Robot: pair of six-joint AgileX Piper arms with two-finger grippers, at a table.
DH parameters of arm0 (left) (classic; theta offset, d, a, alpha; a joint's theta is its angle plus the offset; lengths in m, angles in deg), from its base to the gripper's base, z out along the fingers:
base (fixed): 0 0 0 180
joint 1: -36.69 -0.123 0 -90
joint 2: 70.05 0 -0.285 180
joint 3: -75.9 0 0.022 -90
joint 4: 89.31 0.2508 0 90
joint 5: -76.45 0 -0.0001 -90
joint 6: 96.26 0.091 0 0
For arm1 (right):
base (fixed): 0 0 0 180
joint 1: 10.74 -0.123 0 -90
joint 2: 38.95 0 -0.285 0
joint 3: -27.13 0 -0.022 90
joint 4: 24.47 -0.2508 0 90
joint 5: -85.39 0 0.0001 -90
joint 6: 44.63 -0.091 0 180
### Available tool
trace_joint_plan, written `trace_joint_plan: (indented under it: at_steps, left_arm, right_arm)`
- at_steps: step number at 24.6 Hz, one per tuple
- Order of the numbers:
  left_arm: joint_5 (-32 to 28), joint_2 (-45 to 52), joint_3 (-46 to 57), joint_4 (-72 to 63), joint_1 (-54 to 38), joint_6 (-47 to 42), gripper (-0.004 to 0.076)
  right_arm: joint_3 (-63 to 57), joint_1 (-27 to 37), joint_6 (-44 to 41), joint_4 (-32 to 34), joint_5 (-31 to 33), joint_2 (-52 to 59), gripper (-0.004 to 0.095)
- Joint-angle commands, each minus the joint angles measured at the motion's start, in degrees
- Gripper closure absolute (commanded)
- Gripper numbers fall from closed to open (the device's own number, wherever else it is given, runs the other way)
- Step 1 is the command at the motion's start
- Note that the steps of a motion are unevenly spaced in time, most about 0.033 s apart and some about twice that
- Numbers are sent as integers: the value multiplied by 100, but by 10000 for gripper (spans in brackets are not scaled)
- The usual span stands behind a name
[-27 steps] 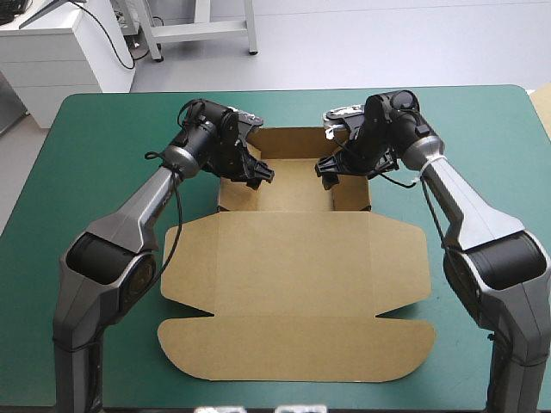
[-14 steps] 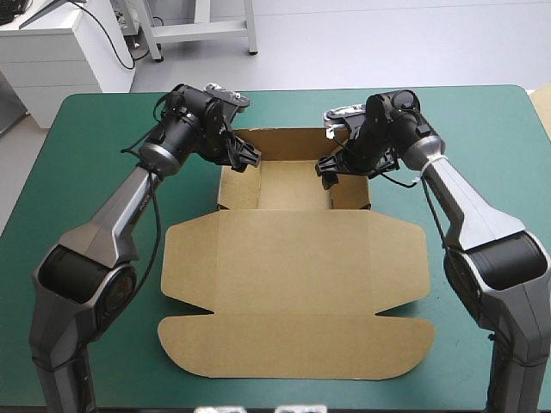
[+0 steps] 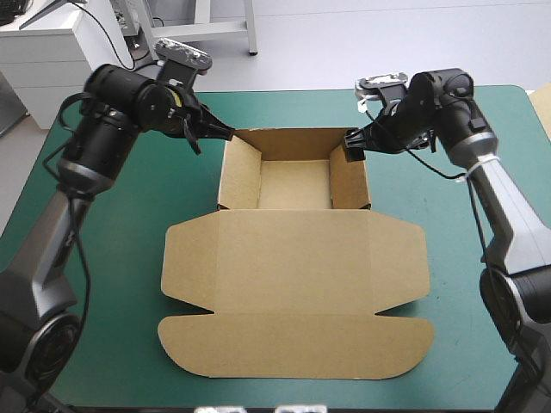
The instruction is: Fold the box
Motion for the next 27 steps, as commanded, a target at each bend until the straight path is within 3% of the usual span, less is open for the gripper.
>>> trace_joint_plan:
  at_steps: [1,6,11,12,19,23,26,27]
  left_arm:
    - [238,710,-144,-43,46,246,731]
    - [238,1460,669,-62,46,434,731]
    - [225,2312,2492,54,46,434,731]
    - [49,2658,3372,54,46,434,731]
    - [-1358,3799,6125,19,46,45,731]
    - [-1427,4164,7062,10,46,-147,731]
    - [-1603,4317,7254,10,46,-348,731]
    - [-1652,4363,7254,10,46,-384,731]
  right_arm:
    - [166,164,125,-72,3,511,33]
    - [166,162,125,-97,3,491,33]
    - [156,162,182,-385,-24,254,32]
    - [156,162,206,-417,-33,120,33]
    - [156,162,214,-475,-87,-426,33]
    - [156,162,214,-463,-141,-789,44]
    - [156,162,235,-463,-224,-974,197]
    - [156,162,235,-474,-233,-1036,332]
